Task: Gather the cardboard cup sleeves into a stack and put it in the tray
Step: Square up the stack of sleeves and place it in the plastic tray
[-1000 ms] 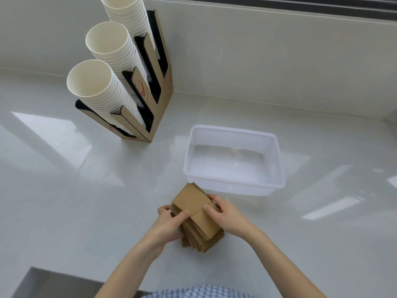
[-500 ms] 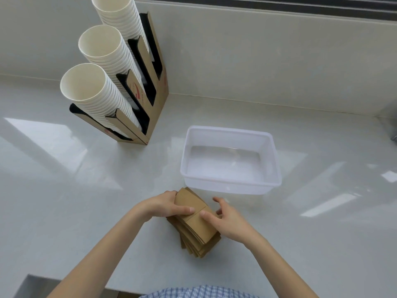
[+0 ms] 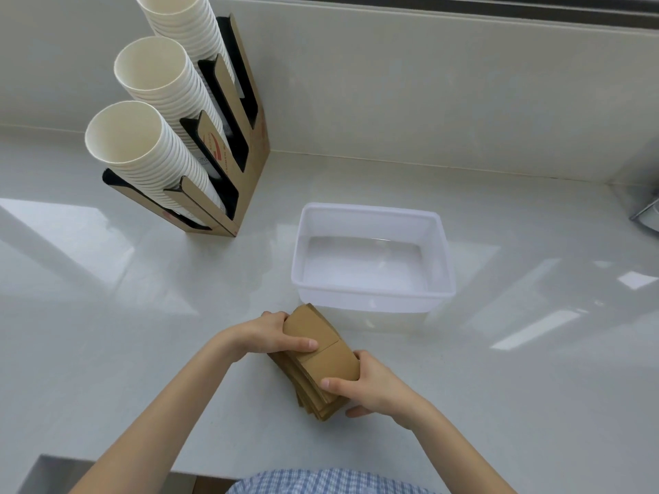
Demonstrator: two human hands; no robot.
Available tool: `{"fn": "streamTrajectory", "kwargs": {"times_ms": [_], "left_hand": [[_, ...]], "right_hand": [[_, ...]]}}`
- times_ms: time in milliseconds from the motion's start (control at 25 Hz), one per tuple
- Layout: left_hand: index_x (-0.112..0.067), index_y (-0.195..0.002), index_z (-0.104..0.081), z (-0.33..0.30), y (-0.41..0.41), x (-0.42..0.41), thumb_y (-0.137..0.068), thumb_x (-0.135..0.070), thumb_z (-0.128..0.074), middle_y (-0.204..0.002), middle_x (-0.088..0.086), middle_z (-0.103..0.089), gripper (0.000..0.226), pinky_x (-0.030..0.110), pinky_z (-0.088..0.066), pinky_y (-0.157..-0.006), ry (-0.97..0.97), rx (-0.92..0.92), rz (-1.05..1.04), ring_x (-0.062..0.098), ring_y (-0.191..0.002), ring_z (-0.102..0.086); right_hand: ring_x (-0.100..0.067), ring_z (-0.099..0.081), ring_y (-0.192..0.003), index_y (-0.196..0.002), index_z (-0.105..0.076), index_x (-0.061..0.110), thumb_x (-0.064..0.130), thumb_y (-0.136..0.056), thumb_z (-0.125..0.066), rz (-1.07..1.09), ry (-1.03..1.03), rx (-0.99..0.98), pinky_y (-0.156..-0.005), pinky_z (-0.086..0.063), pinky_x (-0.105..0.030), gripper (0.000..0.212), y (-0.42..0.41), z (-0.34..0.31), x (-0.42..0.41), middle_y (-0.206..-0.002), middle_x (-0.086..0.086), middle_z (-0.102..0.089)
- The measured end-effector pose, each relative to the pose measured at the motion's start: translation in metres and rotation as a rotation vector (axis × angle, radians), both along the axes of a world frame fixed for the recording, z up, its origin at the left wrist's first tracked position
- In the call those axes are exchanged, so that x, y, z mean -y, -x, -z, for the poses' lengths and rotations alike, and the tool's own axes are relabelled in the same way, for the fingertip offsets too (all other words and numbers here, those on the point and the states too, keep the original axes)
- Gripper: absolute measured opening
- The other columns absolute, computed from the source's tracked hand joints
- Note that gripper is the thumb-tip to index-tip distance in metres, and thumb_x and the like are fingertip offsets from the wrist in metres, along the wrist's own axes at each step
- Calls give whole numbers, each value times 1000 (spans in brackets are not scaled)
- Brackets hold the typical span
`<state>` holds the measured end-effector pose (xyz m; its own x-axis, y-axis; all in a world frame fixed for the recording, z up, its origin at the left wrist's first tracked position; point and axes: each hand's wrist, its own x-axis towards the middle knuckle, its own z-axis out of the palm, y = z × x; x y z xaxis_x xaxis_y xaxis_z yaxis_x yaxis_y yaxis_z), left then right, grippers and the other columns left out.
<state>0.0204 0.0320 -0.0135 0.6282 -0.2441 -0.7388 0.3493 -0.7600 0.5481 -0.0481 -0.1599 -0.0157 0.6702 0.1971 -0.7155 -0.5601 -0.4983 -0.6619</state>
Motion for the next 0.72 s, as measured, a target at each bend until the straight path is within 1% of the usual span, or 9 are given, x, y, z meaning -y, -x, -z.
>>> {"fn": "streamTrajectory", "kwargs": {"times_ms": [40, 80, 200, 320, 400, 480, 560, 640, 720], "left_hand": [[-18, -120, -50, 1, 2, -3, -40, -71, -69, -126, 4, -53, 98, 36, -45, -101, 20, -14, -16, 19, -111, -55], [-18, -118, -51, 1, 5, -5, -36, -71, -70, -124, 4, -54, 100, 35, -45, -101, 42, -18, -35, 18, -110, -55], [-16, -124, -41, 2, 17, -7, -37, -63, -73, -123, 2, -53, 104, 31, -44, -98, 139, -31, -134, 17, -111, -53], [-17, -124, -34, -3, 29, -7, -41, -54, -75, -119, 2, -54, 99, 23, -46, -86, 275, -38, -192, 14, -108, -55], [-18, -121, -35, -5, 38, -8, -43, -50, -75, -115, 1, -56, 94, 20, -46, -80, 331, -10, -222, 11, -103, -57], [-21, -117, -35, -7, 45, -8, -43, -48, -75, -109, -1, -56, 88, 16, -46, -73, 367, 33, -238, 8, -97, -57], [-25, -112, -37, -7, 51, -7, -43, -46, -75, -106, -2, -55, 81, 14, -46, -69, 396, 65, -261, 7, -93, -58], [-28, -106, -39, -8, 56, -7, -44, -43, -75, -105, -1, -55, 74, 14, -49, -66, 430, 85, -277, 7, -92, -58], [-29, -104, -40, -10, 59, -5, -45, -41, -76, -104, -1, -55, 70, 13, -50, -65, 461, 100, -280, 6, -90, -59]], "right_hand": [[-21, -59, -107, -123, -37, 13, 39, -74, -71, 4, -3, 8, -82, -59, -35, 65, 1, 2, 1, -125, -6, -52], [-20, -60, -105, -120, -39, 13, 38, -72, -72, 5, -6, 15, -81, -59, -34, 63, 1, 4, 1, -123, -7, -53], [-19, -60, -103, -117, -44, 12, 38, -68, -75, -14, -3, 38, -85, -57, -35, 63, 2, 8, 4, -119, -7, -55], [-19, -58, -104, -117, -46, 16, 48, -61, -75, -83, 65, 84, -91, -53, -36, 71, 5, 11, 6, -120, -6, -53], [-19, -54, -107, -120, -42, 18, 49, -59, -75, -100, 79, 109, -94, -50, -35, 76, 9, 12, 5, -122, -5, -46], [-19, -51, -109, -123, -37, 18, 44, -63, -76, -97, 61, 130, -95, -49, -33, 77, 12, 11, 4, -122, -5, -41], [-17, -51, -108, -120, -33, 18, 39, -65, -77, -87, 16, 149, -92, -50, -31, 74, 15, 10, 4, -121, -3, -43], [-14, -54, -103, -116, -31, 20, 35, -66, -78, -73, -43, 148, -86, -51, -26, 70, 18, 8, 5, -115, 0, -48], [-13, -55, -100, -115, -29, 21, 31, -68, -78, -65, -84, 162, -84, -52, -25, 69, 20, 7, 7, -109, 4, -49]]}}
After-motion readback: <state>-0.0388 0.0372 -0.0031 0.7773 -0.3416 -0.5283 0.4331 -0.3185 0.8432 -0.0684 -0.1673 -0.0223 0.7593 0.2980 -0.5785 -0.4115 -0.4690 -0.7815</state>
